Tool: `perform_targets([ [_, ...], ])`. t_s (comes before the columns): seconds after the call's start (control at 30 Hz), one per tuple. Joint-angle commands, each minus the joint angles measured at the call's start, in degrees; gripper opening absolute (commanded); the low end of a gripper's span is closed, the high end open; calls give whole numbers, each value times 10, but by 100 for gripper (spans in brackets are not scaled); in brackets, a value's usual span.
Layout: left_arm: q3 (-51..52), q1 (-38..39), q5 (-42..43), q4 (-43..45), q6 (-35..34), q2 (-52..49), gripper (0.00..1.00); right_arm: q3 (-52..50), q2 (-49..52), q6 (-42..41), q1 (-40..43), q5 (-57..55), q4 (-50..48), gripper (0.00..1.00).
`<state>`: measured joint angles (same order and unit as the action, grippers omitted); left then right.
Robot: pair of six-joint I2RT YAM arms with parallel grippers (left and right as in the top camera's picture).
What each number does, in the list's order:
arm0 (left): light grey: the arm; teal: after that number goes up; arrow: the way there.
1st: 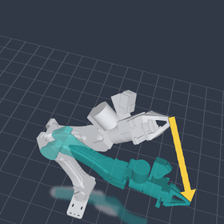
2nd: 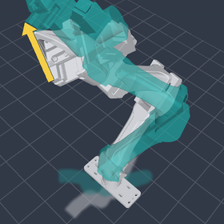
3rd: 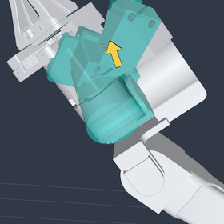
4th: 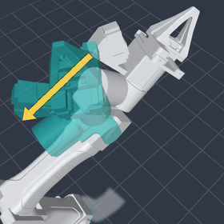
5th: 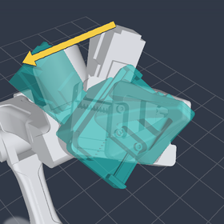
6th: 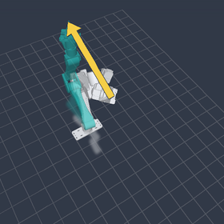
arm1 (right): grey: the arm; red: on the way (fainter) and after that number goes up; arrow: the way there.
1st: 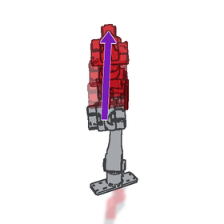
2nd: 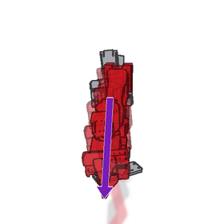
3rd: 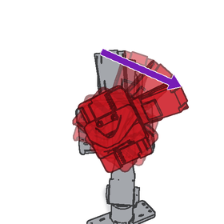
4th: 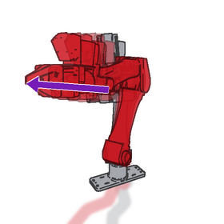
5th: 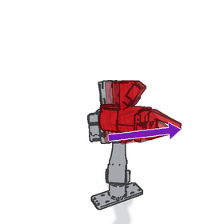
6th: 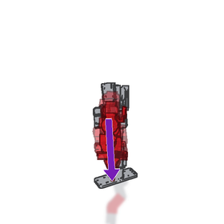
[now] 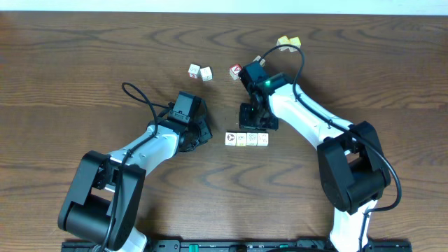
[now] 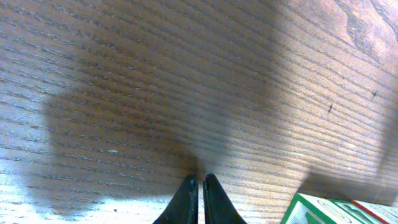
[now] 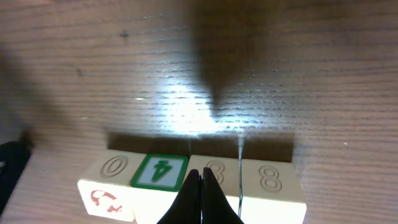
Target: Lift 4 blocks
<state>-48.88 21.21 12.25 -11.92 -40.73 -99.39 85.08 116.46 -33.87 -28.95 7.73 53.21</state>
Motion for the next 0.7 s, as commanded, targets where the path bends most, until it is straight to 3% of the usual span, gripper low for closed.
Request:
perform_targets([
  [0.0,18,-3,-27,-11,-5,-9,7,41,-11,12,21,3,20,1],
  [0.43,18,-3,-27,-10,-3,-9,8,65,-11,122,118,3,179,1],
  [0.67,18,-3,-27,-9,-3,-9,7,18,-11,125,114,7,153,1],
])
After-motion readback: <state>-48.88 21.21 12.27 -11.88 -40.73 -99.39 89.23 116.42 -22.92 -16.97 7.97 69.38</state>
